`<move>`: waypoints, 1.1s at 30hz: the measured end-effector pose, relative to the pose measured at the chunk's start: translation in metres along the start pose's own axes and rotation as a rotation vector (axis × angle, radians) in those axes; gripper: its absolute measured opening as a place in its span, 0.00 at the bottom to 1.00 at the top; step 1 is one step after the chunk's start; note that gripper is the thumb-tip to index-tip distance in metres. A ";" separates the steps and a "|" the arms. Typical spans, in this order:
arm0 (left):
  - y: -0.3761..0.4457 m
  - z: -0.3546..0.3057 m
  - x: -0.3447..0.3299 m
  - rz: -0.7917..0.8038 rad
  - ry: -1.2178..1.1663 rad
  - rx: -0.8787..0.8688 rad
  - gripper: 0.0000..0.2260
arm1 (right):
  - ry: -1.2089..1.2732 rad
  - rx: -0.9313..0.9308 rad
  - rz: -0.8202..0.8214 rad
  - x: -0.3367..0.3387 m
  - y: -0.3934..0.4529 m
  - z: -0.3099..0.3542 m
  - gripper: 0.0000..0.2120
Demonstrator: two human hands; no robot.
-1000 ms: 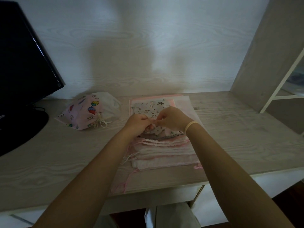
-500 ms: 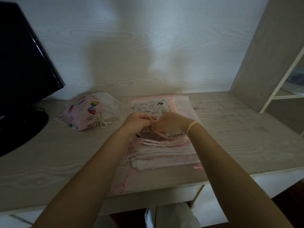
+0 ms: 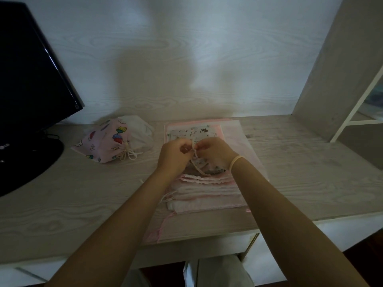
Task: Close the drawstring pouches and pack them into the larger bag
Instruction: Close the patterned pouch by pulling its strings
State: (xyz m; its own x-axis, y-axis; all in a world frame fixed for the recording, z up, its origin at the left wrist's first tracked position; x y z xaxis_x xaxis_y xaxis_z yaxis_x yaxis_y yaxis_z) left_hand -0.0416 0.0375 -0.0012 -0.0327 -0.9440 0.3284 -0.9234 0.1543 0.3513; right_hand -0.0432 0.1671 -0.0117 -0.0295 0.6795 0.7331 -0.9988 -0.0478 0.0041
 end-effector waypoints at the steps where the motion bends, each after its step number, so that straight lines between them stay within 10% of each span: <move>1: 0.000 0.002 0.001 -0.018 -0.002 -0.005 0.05 | 0.048 -0.007 0.024 -0.002 -0.001 -0.003 0.08; 18: -0.005 0.020 0.001 -0.021 -0.317 0.264 0.08 | 0.140 -0.069 0.011 -0.001 -0.006 -0.011 0.06; 33: -0.007 0.033 0.003 -0.063 -0.290 0.325 0.06 | 1.258 -0.262 -0.115 0.009 -0.014 -0.032 0.10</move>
State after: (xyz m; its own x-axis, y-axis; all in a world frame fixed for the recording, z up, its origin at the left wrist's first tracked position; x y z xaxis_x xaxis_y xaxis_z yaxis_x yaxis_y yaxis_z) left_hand -0.0475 0.0239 -0.0317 -0.0358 -0.9986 0.0388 -0.9979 0.0378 0.0530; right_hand -0.0309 0.1969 -0.0271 0.1850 0.8956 -0.4047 -0.9713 0.1040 -0.2140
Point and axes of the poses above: each hand's wrist, its own y-axis towards the middle knuckle, its own x-axis out of the back of the hand, z = x × y, the point moved 9 cm from there along y, towards the middle knuckle, and after that the axes turned 11 degrees about -y, right-handed, at the moved point
